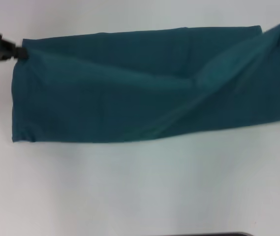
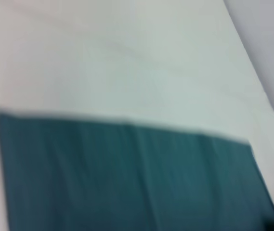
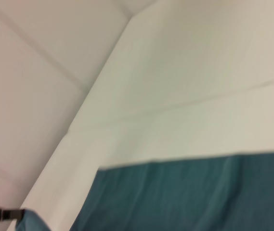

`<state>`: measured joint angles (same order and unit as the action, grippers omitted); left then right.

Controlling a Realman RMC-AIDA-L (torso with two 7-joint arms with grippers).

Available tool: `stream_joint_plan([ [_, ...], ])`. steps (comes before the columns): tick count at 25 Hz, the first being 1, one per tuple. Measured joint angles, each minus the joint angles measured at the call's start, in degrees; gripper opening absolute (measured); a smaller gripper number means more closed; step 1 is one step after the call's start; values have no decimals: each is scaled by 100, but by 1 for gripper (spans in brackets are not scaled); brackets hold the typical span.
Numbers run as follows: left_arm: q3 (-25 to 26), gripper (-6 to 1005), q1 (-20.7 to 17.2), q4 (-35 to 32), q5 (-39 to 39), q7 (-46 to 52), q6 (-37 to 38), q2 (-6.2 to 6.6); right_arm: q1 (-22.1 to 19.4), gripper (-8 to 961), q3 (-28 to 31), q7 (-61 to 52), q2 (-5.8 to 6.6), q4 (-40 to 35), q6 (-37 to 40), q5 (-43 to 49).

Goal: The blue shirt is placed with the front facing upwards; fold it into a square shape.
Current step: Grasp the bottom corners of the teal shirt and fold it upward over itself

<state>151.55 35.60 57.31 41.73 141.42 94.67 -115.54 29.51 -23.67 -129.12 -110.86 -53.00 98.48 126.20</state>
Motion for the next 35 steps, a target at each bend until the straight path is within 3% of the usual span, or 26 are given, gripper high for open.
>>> stream_joint_plan([
  [9, -480, 1, 289, -439, 122, 7, -2267, -360, 269, 110, -139, 57, -53, 620, -1418, -4],
  [14, -1067, 1, 339, -789, 99, 198, -3330, -419, 443, 116, -557, 13, -154, 926, -2231, 7],
  [17, -1237, -1, 366, -927, 70, 258, -3625, -421, 502, 119, -911, -15, -263, 974, -2766, 13],
  [27, -1260, 1, 400, -1008, -270, 549, -3989, -414, 567, 130, -964, -4, -397, 979, -3422, -8],
  [35, -1360, 1, 436, -1029, -332, 565, -4036, -455, 723, 139, -1257, 70, -578, 999, -4045, 14],
])
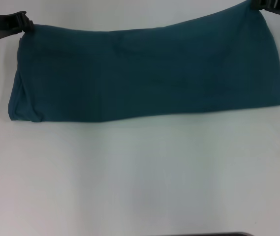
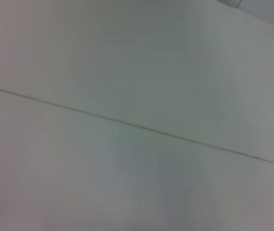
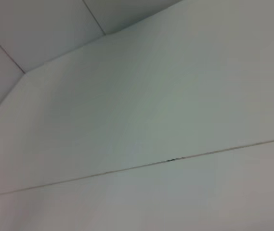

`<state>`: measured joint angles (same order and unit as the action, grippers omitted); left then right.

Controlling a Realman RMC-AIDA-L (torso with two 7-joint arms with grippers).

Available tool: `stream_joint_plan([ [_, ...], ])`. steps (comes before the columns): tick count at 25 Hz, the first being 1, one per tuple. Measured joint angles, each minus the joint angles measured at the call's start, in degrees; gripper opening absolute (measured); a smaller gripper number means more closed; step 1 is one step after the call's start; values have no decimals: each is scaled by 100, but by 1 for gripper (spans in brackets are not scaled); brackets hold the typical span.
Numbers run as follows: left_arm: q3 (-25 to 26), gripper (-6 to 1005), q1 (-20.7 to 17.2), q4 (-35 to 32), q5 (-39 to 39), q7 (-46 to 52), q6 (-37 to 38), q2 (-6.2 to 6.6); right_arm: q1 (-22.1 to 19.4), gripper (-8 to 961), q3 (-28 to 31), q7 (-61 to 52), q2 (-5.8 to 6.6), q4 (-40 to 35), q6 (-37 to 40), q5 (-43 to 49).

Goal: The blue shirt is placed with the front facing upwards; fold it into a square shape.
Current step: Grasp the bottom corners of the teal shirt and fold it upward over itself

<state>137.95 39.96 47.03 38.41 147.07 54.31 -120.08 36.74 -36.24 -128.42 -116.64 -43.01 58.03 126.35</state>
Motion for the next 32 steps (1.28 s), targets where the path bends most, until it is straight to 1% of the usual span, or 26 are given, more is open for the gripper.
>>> stream_joint_plan([
  [3, -92, 0, -2, 6, -7, 65, -18, -5, 23, 142, -261, -13, -58, 2, -265, 2],
  [6, -108, 0, -4, 6, -40, 98, -39, -4, 34, 146, -411, -60, -66, 3, -408, 3],
  [19, -143, 1, 49, -49, -89, 106, -330, -5, 33, 160, -446, -25, -69, 89, -966, 3],
  [25, -317, 0, 161, -307, -91, 107, -580, 11, 99, 167, -706, -12, -77, 286, -1317, 5],
  [29, -322, 1, 181, -342, -93, 109, -626, 15, 108, 171, -803, -49, -92, 295, -1367, 4],
  [31, -323, 1, 184, -369, -95, 117, -569, 55, 99, 174, -779, -165, -15, 341, -1212, 11],
  [32, -321, 2, 183, -387, -102, 125, -532, 83, 99, 175, -779, -165, -15, 341, -1212, 11],
])
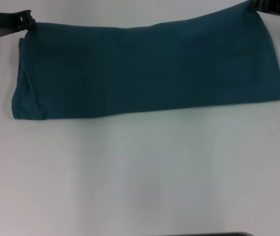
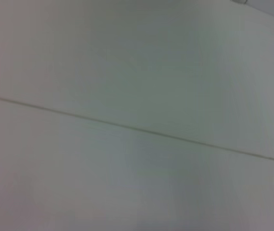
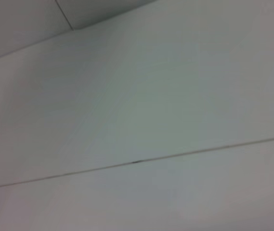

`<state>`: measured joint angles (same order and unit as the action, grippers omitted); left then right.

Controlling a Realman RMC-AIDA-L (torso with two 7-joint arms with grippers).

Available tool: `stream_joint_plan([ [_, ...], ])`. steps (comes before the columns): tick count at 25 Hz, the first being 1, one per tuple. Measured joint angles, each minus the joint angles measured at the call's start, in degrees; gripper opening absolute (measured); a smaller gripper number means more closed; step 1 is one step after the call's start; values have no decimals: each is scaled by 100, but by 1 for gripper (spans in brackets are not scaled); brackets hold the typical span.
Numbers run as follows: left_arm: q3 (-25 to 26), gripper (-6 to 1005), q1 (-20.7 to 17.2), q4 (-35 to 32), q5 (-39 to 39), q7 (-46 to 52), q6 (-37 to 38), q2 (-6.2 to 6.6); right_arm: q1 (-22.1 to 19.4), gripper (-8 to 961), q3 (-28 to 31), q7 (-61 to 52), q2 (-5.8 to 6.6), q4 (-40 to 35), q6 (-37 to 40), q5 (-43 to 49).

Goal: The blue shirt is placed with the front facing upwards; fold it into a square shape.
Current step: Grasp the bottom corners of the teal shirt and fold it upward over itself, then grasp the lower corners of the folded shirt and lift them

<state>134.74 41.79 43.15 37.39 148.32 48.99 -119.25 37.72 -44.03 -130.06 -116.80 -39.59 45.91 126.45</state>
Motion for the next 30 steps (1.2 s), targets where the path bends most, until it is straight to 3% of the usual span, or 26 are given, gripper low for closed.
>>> stream_joint_plan([
  [3, 21, 2, -65, -22, -101, 83, 56, 61, -28, 178, 0, -161, 175, 67, 210, 37],
  [8, 57, 3, -307, 422, -171, 164, 49, 21, -88, 184, 71, -394, 457, 47, 542, 166],
  [10, 66, 161, -444, 764, -179, 223, 220, 10, -119, 186, 103, -473, 575, 26, 768, 186],
  [13, 72, 289, -688, 1270, -110, 279, 574, -5, -224, 329, 248, -552, 793, -128, 1499, 137],
  [15, 73, 374, -915, 1691, 64, 241, 911, -24, -319, 425, 490, -460, 847, -332, 2201, 30],
  [18, 135, 486, -1232, 2119, 553, -52, 1747, -31, -531, 537, 931, 39, 804, -614, 3301, -262],
  [21, 662, 589, -1418, 2171, 1183, -599, 2841, -22, -827, 649, 1291, 862, 685, -671, 4105, -698],
  [23, 1123, 669, -1467, 2002, 1510, -933, 3561, 18, -1042, 876, 1452, 1402, 611, -623, 4458, -971],
  [26, 1590, 807, -1485, 1535, 1720, -1194, 4291, 159, -1325, 889, 1559, 2156, 480, -514, 4861, -1322],
  [27, 1755, 853, -1523, 1202, 1765, -1240, 4510, 269, -1480, 893, 1587, 2621, 352, -451, 5054, -1448],
  [30, 1890, 875, -1586, 997, 1810, -1350, 4588, 307, -1599, 907, 1584, 2983, 224, -396, 5127, -1458],
])
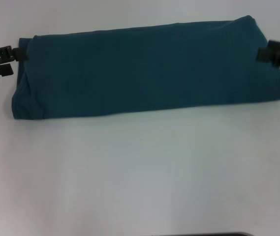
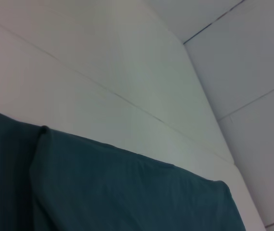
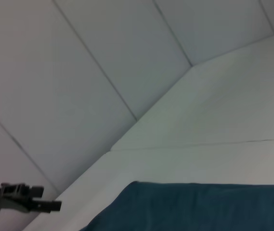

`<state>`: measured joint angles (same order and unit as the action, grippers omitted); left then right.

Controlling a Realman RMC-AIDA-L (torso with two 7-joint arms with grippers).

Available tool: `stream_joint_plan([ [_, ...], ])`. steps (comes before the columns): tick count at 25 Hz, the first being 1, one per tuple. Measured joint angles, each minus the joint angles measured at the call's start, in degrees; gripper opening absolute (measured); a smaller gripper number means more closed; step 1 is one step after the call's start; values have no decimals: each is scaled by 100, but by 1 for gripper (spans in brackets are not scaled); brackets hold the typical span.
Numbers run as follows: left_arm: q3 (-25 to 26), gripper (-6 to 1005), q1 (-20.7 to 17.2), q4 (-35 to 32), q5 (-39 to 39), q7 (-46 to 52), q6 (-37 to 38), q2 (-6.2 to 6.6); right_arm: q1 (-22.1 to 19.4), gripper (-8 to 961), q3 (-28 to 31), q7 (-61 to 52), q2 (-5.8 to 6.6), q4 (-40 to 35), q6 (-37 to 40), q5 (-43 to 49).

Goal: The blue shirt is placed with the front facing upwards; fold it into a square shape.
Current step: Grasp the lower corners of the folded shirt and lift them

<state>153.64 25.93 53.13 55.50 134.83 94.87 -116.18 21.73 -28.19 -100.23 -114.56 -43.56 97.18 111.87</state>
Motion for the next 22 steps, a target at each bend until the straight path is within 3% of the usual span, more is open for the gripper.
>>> stream_joint_plan([
  [3, 152, 897, -155, -221, 106, -439, -51, -19, -190, 920, 27, 485, -216, 85, -13, 26],
  [6, 243, 919, -293, -560, 126, -820, -285, -20, -309, 923, 201, 673, -303, 113, -101, 22],
  [11, 224, 934, -353, -998, 22, -756, -799, 31, -303, 921, 370, 630, -242, 229, -134, 11],
  [22, 51, 933, -331, -1355, -209, -727, -1275, -3, -237, 918, 434, 580, -207, 286, -138, -6],
])
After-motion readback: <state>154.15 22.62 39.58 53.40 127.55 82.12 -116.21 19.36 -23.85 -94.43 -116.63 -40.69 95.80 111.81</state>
